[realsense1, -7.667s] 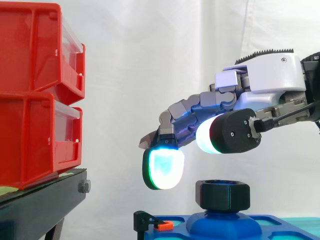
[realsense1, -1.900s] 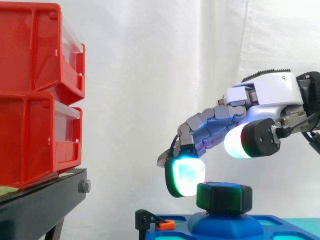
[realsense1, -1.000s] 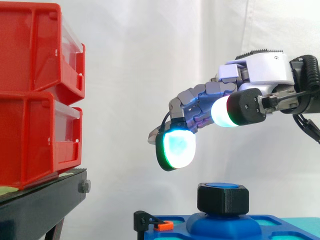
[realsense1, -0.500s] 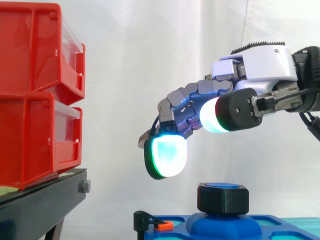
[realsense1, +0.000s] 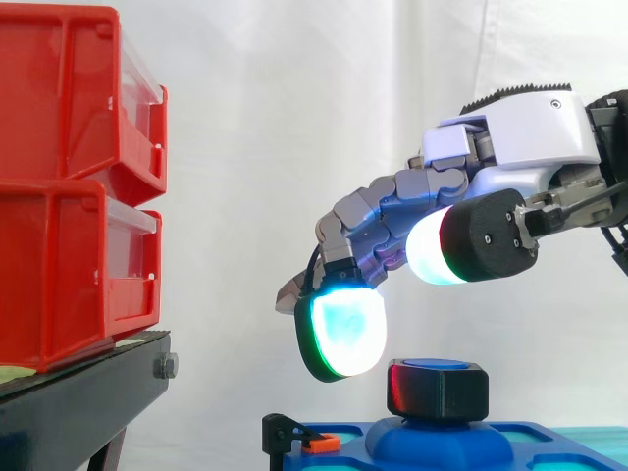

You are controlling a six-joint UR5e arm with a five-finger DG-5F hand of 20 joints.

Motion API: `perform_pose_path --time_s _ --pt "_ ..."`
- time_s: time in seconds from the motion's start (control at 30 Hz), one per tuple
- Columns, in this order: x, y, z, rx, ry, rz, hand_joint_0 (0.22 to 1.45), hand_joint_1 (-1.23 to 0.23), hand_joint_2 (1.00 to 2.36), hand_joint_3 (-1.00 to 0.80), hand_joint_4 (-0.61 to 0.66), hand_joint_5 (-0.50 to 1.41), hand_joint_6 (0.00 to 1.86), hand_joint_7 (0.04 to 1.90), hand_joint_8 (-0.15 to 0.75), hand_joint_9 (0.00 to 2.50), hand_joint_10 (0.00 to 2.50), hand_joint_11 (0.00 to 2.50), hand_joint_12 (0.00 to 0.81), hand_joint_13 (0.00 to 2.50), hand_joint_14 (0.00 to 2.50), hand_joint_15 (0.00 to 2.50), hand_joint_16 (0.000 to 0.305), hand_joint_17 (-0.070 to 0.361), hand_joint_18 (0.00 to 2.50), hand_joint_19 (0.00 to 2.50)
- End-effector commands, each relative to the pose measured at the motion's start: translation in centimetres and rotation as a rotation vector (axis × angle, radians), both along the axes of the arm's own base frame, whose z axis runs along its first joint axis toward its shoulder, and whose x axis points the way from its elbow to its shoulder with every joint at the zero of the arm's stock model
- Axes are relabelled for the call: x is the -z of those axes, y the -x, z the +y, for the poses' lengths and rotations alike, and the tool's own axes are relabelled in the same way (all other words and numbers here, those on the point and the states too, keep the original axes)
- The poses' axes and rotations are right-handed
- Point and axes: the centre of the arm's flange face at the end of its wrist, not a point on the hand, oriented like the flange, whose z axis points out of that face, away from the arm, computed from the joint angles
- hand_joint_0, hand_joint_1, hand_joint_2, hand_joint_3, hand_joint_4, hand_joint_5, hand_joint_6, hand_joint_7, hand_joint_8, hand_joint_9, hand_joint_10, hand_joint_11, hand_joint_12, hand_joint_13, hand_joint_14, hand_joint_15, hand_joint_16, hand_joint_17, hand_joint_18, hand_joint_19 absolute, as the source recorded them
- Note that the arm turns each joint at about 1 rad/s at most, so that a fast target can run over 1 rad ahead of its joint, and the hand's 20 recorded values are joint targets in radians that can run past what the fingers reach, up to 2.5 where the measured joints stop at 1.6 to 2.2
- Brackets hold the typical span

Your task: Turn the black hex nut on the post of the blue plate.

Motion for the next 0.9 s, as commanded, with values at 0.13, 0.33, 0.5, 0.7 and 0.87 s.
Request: perform_pose_path --time_s 0.13,0.33,0.5,0.7,0.87 --pt "0.0 0.0 0.1 -0.001 0.000 0.003 0.48 -0.33 1.00 -0.50 0.21 -0.18 0.56 1.16 0.275 0.41 0.00 0.08 0.373 0.40 0.00 0.10 0.056 0.127 0.26 0.15" --pt "0.1 0.1 -0.4 0.001 0.000 0.006 0.48 -0.33 1.00 -0.50 0.20 -0.18 0.56 1.16 0.275 0.41 0.00 0.08 0.374 0.40 0.00 0.10 0.056 0.126 0.26 0.13" --pt "0.3 0.5 -1.1 0.000 0.010 0.029 0.48 -0.33 1.00 -0.50 0.20 -0.18 0.56 1.16 0.276 0.41 0.00 0.08 0.373 0.40 0.00 0.10 0.056 0.126 0.26 0.14" --pt "0.4 0.8 -1.7 -0.004 0.024 0.039 0.48 -0.33 1.00 -0.50 0.20 -0.18 0.56 1.16 0.277 0.41 0.00 0.07 0.372 0.41 0.00 0.10 0.056 0.126 0.26 0.14" --pt "0.4 1.0 -2.5 -0.017 0.020 0.042 0.48 -0.33 1.00 -0.50 0.20 -0.18 0.56 1.15 0.274 0.41 0.00 0.08 0.372 0.40 0.00 0.10 0.056 0.126 0.26 0.14"
